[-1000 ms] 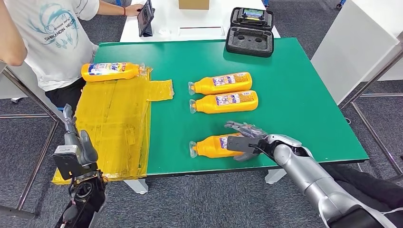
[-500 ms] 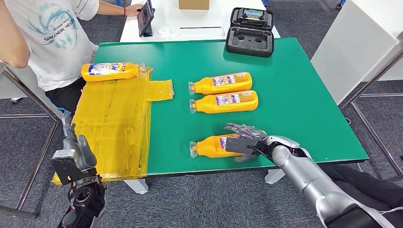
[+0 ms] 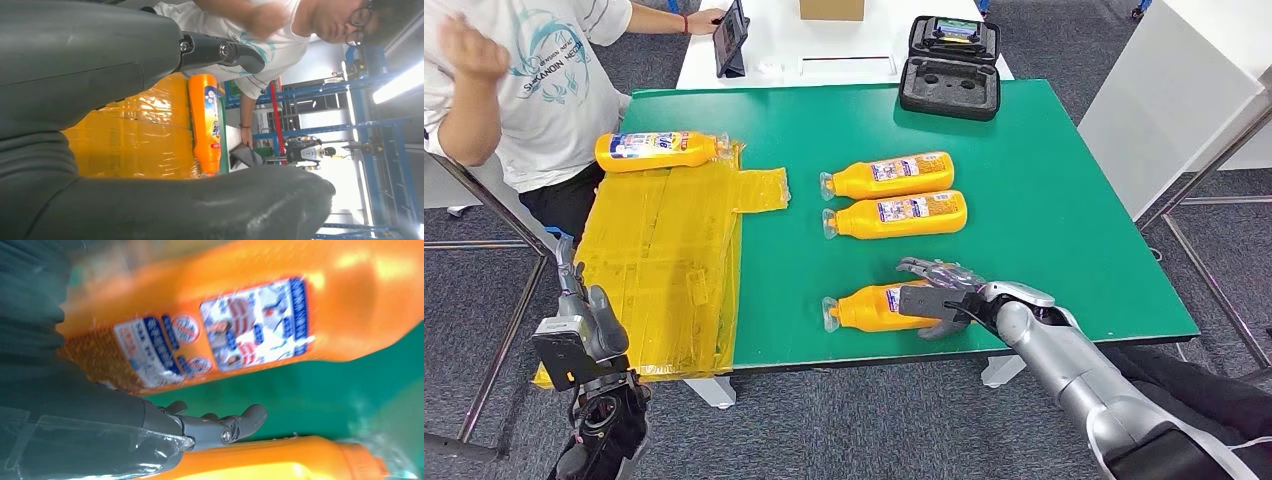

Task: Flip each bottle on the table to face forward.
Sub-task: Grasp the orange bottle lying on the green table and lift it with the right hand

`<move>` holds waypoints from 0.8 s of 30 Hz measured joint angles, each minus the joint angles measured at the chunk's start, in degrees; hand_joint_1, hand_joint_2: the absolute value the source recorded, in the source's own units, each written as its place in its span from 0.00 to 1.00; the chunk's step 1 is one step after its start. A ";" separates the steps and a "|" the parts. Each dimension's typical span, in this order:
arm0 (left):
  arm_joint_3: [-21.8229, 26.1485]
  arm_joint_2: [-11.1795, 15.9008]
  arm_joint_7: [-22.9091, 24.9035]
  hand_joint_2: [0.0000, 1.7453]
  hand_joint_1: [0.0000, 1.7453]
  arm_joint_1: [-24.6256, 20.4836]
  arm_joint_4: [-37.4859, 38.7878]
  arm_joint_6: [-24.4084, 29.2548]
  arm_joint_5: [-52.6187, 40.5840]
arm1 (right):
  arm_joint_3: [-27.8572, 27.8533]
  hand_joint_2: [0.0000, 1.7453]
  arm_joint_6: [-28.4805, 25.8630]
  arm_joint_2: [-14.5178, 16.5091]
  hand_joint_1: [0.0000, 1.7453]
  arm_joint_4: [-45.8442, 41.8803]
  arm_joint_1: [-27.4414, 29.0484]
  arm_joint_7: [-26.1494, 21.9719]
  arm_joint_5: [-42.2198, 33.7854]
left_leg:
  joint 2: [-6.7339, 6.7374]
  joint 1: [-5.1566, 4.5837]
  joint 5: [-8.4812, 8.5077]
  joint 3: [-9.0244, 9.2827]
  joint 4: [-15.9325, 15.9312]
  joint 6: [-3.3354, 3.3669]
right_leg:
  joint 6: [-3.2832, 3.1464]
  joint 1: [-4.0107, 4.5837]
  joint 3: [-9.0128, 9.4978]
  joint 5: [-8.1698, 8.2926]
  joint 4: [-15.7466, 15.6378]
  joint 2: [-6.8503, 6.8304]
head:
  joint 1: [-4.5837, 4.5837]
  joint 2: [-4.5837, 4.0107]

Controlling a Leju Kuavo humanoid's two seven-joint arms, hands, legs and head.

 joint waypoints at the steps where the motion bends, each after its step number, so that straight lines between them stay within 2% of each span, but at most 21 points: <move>1: 0.00 0.00 0.00 0.00 0.00 0.00 0.00 0.00 0.00 | 0.00 1.00 0.00 0.00 0.00 0.00 0.00 0.00 0.00 | 0.00 0.00 0.00 0.00 0.00 0.00 | 0.00 0.00 0.00 0.00 0.00 0.00 | 0.00 0.00; 11: 0.27 -0.10 0.00 0.00 0.00 0.25 -0.03 0.00 -0.02 | 0.15 1.00 0.00 0.24 0.00 0.64 -0.60 0.12 0.39 | 0.00 0.00 0.00 0.00 0.00 0.00 | 0.00 0.00 0.00 0.00 0.00 0.00 | 0.01 0.00; 17: 0.97 -0.38 0.00 0.00 0.00 0.62 -0.39 0.00 0.97 | 1.97 1.00 0.66 2.08 0.13 5.06 -4.58 0.13 1.17 | 0.00 0.01 0.00 0.00 0.00 0.00 | 0.00 0.00 -0.02 0.00 0.00 0.00 | 0.01 0.00; 24: 1.26 -0.79 0.00 0.00 0.00 0.59 -1.20 0.00 1.68 | 4.14 1.00 1.11 2.44 0.13 7.99 -5.36 -0.32 0.51 | 0.00 0.01 0.00 0.01 0.00 0.00 | 0.00 0.00 -0.01 0.00 0.00 0.00 | 0.02 0.00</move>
